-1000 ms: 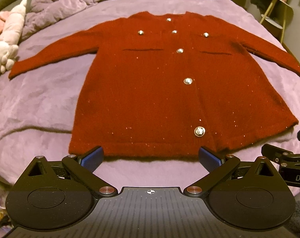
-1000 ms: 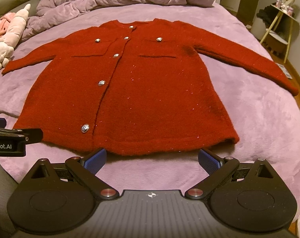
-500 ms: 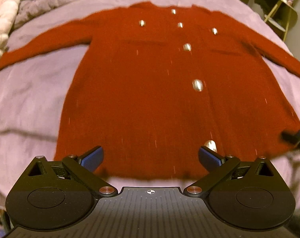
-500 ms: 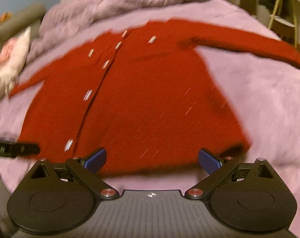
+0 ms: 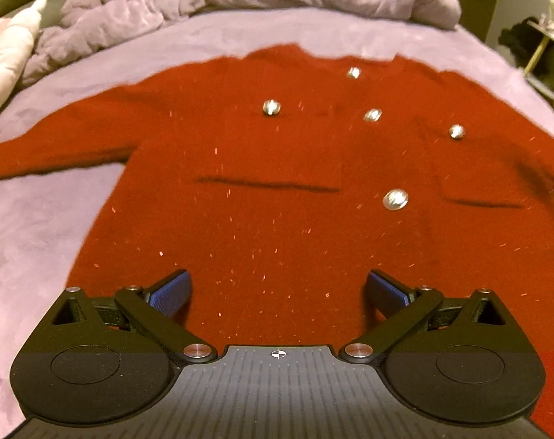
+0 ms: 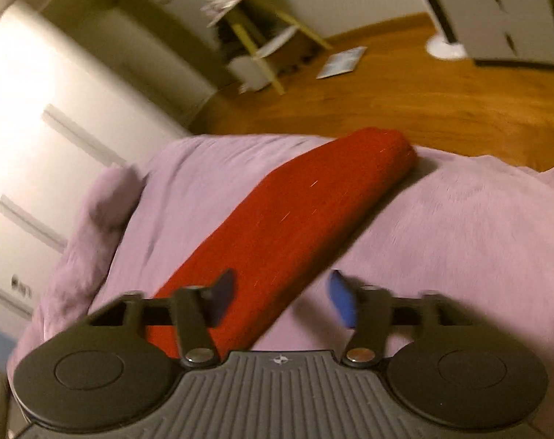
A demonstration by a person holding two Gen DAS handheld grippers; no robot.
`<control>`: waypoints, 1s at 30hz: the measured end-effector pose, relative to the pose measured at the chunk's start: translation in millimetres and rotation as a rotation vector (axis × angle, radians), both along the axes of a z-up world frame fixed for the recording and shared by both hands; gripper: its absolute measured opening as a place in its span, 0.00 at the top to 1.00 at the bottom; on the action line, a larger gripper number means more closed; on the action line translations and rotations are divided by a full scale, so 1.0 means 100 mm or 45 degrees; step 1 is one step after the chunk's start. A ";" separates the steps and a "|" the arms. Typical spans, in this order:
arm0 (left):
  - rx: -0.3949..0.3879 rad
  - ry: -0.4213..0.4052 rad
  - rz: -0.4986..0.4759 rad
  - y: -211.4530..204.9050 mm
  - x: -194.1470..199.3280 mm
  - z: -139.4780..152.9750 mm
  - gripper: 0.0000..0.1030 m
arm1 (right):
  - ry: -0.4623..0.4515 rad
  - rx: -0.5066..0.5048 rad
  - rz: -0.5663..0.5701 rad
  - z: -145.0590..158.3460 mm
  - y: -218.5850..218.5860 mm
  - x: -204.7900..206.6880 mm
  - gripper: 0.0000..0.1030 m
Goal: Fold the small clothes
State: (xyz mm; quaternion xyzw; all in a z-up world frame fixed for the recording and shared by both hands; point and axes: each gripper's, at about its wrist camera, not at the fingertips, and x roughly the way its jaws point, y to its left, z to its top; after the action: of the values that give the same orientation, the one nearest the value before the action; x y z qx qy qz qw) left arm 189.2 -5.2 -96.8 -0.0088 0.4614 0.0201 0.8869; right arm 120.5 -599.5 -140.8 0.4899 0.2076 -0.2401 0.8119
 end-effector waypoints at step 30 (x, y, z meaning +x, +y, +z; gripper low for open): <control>-0.641 -0.065 -0.230 -0.04 0.94 0.35 0.01 | 0.095 -1.054 1.074 0.48 3.30 0.91 0.41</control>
State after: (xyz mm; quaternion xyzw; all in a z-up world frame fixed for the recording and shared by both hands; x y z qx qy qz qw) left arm 282.7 -9.4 -62.2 -0.1883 0.4281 -0.1746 0.8665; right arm 211.5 -269.4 -92.3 -0.0013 0.3017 0.0254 0.9531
